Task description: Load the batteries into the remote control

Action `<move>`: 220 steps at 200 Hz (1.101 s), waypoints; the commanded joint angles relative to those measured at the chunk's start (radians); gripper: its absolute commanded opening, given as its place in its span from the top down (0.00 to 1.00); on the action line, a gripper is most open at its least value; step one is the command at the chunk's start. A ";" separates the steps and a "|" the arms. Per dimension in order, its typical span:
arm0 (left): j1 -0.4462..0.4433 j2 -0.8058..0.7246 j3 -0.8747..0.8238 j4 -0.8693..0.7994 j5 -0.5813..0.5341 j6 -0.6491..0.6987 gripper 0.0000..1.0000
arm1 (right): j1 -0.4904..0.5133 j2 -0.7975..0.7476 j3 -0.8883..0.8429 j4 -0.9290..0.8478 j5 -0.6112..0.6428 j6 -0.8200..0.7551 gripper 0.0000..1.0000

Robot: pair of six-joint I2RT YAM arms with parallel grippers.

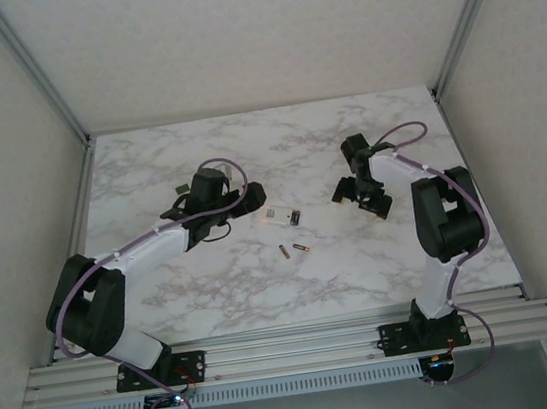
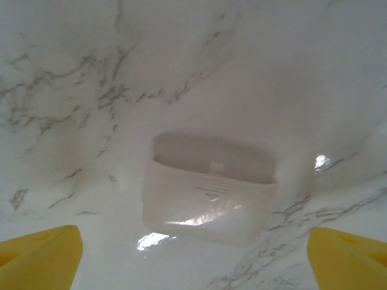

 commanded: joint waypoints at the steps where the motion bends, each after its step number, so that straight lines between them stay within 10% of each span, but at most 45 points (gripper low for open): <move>1: -0.007 -0.018 -0.021 -0.014 -0.025 0.010 0.01 | 0.000 0.052 0.026 -0.011 0.013 0.037 0.09; 89: -0.007 -0.081 -0.019 -0.042 -0.075 0.018 0.00 | 0.001 0.005 0.023 0.016 0.046 -0.091 0.55; 165: 0.002 -0.409 -0.152 0.007 -0.224 0.060 0.01 | 0.443 -0.090 0.138 0.101 0.181 -0.870 0.55; 220: 0.009 -0.636 -0.249 0.010 -0.310 0.121 0.00 | 0.505 0.039 0.240 0.047 0.129 -1.208 0.61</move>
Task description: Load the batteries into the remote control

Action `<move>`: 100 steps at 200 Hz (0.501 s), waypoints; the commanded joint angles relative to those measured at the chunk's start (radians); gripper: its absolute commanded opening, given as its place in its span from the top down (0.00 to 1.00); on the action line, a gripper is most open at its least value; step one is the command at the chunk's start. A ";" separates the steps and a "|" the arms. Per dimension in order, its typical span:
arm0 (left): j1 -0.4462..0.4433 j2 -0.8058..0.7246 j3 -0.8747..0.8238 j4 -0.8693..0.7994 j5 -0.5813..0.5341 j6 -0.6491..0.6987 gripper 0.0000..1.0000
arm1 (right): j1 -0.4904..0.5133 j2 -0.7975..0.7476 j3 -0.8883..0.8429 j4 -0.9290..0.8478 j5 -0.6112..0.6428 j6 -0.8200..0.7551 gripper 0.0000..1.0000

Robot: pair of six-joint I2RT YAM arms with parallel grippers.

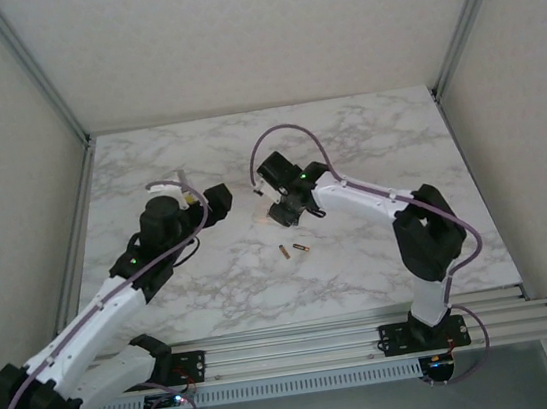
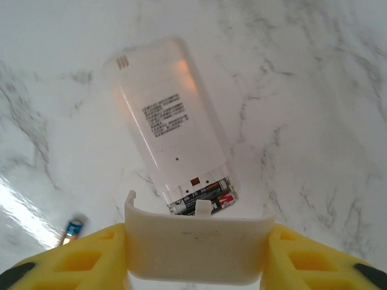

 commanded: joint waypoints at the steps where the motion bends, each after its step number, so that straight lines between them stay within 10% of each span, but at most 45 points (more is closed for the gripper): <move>1: 0.007 -0.050 -0.032 0.010 -0.072 0.049 0.00 | -0.001 0.054 0.062 -0.071 -0.003 -0.213 0.61; 100: 0.016 -0.042 -0.070 0.060 -0.078 0.061 0.00 | -0.034 0.214 0.126 -0.130 0.085 -0.274 0.54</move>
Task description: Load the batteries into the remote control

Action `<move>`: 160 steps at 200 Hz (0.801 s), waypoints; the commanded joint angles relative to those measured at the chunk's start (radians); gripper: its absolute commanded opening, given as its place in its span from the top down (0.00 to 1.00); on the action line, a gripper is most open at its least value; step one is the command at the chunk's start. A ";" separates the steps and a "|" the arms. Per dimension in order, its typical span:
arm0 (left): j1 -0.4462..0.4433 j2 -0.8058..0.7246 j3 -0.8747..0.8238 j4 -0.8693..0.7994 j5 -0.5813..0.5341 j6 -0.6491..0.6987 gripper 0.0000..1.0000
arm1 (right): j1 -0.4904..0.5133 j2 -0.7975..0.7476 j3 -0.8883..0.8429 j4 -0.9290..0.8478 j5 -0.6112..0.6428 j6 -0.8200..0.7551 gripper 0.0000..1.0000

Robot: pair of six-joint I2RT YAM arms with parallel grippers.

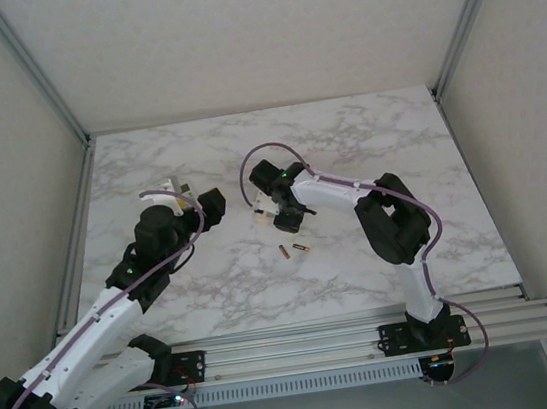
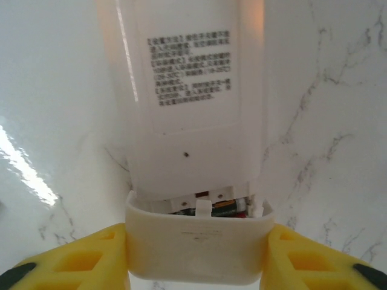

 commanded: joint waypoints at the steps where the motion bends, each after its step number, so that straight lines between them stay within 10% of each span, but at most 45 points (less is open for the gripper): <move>1: 0.010 0.006 -0.017 0.036 -0.022 0.019 0.00 | -0.016 0.003 0.006 -0.004 0.033 -0.023 0.54; 160: 0.016 0.022 -0.030 0.058 -0.033 0.005 0.00 | -0.043 0.009 0.046 -0.014 -0.038 0.046 0.25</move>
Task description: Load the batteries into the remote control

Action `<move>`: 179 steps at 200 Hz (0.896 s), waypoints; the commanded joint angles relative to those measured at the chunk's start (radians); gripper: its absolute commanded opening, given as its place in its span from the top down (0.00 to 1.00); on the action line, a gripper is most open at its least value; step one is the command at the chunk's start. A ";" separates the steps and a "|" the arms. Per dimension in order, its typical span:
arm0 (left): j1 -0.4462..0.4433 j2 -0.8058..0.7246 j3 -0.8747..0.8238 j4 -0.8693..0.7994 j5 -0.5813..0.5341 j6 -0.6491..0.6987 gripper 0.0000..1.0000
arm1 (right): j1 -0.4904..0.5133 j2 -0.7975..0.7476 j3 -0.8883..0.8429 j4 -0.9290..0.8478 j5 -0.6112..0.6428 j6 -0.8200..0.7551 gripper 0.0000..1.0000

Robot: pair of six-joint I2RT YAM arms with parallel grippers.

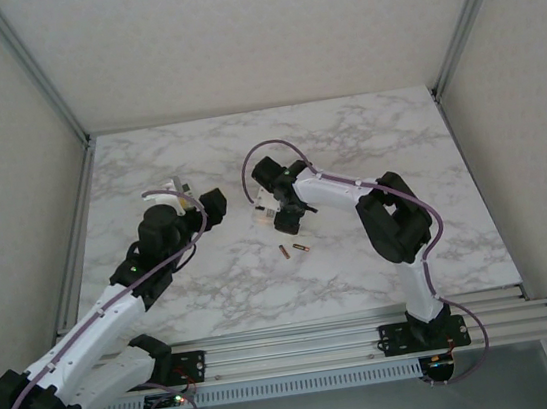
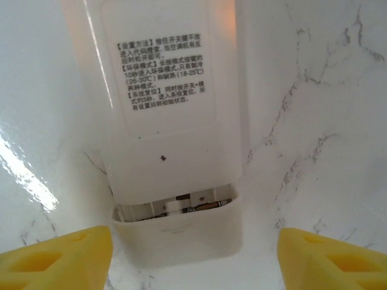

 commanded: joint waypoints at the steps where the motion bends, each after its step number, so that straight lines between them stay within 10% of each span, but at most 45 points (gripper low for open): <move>1: 0.010 -0.007 -0.012 0.020 -0.029 0.006 0.00 | -0.030 0.008 0.045 -0.030 -0.027 0.041 0.25; 40: 0.015 0.012 -0.007 0.020 -0.009 -0.008 0.00 | -0.042 -0.094 0.042 0.002 -0.082 0.179 0.25; 103: 0.078 0.441 0.185 -0.089 0.276 -0.029 0.06 | -0.142 -0.395 -0.432 0.427 -0.296 1.169 0.32; 179: 0.030 0.834 0.406 -0.168 0.306 0.035 0.29 | -0.143 -0.250 -0.416 0.457 -0.252 1.184 0.48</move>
